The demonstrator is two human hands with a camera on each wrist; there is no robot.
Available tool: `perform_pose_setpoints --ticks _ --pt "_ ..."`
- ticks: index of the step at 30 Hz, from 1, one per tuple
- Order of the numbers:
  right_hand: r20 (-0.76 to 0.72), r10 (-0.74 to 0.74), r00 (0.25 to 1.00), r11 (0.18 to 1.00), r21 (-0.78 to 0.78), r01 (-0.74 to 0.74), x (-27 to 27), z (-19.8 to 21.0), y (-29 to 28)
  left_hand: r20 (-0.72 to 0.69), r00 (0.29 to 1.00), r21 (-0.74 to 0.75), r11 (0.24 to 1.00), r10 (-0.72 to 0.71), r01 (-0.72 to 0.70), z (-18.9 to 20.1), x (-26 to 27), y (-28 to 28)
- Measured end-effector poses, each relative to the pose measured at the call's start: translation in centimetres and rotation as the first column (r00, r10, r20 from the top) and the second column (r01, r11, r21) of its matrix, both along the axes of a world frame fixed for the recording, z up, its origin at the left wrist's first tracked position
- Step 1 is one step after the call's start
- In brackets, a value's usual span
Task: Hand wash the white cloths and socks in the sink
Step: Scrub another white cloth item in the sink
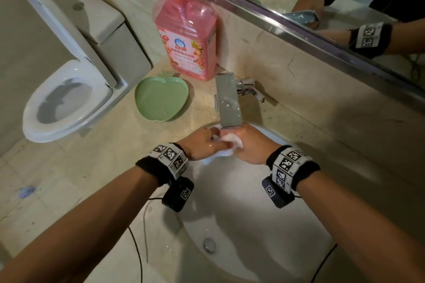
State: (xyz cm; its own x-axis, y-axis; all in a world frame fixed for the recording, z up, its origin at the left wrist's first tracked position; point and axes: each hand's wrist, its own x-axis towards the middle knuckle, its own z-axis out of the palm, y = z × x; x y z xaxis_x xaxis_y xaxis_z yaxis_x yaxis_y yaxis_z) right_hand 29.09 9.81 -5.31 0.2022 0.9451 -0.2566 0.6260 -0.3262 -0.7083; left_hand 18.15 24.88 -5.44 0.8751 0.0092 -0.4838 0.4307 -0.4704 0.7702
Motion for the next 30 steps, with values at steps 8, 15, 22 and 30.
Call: perform_pose_setpoints --ticks 8,15,22,30 --pt "0.027 -0.373 0.928 0.925 -0.067 0.374 -1.3 -0.8 0.4 0.112 0.971 0.152 0.962 0.211 -0.226 -1.0 -1.9 -0.5" --pt "0.091 -0.457 0.885 0.888 -0.012 0.460 -0.7 -0.6 -0.9 0.278 0.927 0.285 0.900 0.252 -0.330 -1.4 -1.0 -1.6" --pt "-0.008 -0.547 0.837 0.837 -0.024 0.547 -0.3 -0.4 -2.0 0.129 0.949 -0.061 0.957 0.288 -0.282 -0.6 0.4 -2.2" --pt "-0.129 -0.460 0.879 0.887 -0.011 0.462 0.6 -0.3 -1.3 0.159 0.965 0.225 0.945 0.206 -0.239 -0.2 -0.3 0.2"
